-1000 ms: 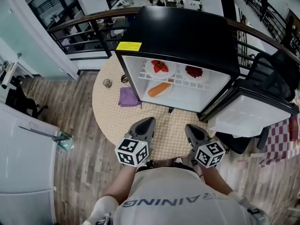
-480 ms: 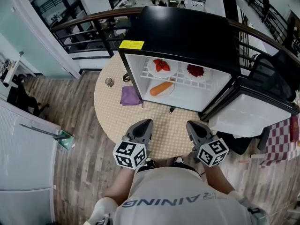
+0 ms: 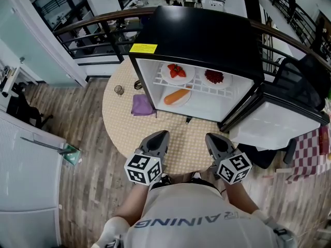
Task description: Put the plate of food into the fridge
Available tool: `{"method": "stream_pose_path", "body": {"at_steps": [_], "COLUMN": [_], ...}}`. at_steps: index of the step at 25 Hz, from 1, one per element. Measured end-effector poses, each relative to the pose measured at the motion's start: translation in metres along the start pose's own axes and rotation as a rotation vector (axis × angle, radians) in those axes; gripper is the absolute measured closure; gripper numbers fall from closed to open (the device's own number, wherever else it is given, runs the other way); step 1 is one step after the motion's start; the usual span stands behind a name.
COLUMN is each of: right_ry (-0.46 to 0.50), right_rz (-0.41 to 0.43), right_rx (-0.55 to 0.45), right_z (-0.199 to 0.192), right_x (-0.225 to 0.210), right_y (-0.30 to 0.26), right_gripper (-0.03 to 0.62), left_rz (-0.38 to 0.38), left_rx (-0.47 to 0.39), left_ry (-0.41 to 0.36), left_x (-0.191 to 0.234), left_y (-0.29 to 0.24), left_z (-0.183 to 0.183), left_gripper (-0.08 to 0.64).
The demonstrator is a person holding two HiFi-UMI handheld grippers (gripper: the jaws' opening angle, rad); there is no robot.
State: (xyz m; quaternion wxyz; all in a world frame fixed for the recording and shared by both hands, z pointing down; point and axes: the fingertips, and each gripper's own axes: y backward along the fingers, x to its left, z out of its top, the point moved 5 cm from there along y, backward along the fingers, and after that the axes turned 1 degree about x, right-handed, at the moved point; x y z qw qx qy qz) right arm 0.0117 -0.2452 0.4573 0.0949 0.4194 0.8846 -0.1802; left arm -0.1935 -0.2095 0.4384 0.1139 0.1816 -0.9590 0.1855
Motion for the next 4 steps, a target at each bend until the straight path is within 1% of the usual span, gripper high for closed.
{"method": "stream_pose_path", "body": {"at_steps": [4], "right_ry": [0.015], "right_rz": [-0.009], "right_rx": [-0.008], "right_z": [0.0032], "right_x": [0.0011], "right_y": [0.0019], "right_gripper": [0.571], "left_rz": [-0.005], "left_rx": [0.007], "left_ry": [0.004], "left_x": [-0.0013], "left_y": [0.0007], "left_z": [0.0001], "left_gripper": [0.543]}}
